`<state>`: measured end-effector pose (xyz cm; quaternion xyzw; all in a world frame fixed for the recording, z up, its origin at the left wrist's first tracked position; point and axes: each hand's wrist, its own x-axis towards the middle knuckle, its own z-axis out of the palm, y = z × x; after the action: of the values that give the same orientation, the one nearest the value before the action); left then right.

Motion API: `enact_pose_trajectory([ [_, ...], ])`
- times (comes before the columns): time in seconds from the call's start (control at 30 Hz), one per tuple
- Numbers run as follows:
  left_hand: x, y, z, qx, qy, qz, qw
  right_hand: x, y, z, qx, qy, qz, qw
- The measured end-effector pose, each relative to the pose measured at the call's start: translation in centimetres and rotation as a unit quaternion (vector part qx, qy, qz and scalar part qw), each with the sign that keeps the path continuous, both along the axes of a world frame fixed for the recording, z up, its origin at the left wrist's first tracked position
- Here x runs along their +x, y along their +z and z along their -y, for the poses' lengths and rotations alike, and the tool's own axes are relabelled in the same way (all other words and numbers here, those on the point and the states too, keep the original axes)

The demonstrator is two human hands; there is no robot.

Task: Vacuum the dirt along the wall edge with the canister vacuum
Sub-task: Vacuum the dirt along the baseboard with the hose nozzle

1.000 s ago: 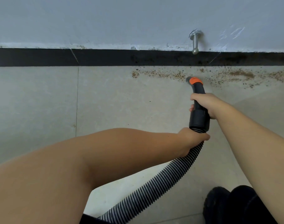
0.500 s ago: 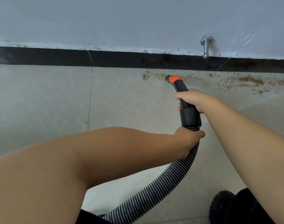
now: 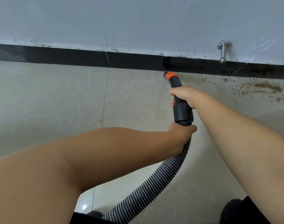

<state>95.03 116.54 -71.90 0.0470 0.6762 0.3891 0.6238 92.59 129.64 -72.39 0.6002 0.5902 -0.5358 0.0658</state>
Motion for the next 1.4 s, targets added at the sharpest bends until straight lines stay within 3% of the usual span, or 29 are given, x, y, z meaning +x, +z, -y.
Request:
enact_pose_trajectory([
  [0.07,0.1,-0.3,-0.2,0.013,-0.007,-0.008,1.0,0.8,0.0,-0.6,0.0,-0.027,0.005,1.0],
  [0.37,1.8,0.9,-3.4,0.008,-0.098,0.099,0.99,7.0,-0.4,-5.0,0.002,-0.166,0.026,0.986],
  [0.6,1.3,0.7,-5.0,0.013,-0.11,0.101,0.989,7.8,-1.1,-7.4,-0.006,-0.218,0.009,0.976],
  [0.83,0.9,-0.2,-3.9,0.003,-0.081,0.104,0.991,6.0,-1.6,-6.1,-0.009,-0.182,-0.003,0.983],
  [1.23,-1.6,-1.7,0.8,0.0,0.005,0.009,1.0,-1.7,-2.1,0.6,0.0,0.023,-0.031,0.999],
  [1.4,-1.6,-0.6,1.4,-0.009,-0.02,0.008,1.0,-1.3,-1.5,1.0,0.004,0.033,-0.019,0.999],
])
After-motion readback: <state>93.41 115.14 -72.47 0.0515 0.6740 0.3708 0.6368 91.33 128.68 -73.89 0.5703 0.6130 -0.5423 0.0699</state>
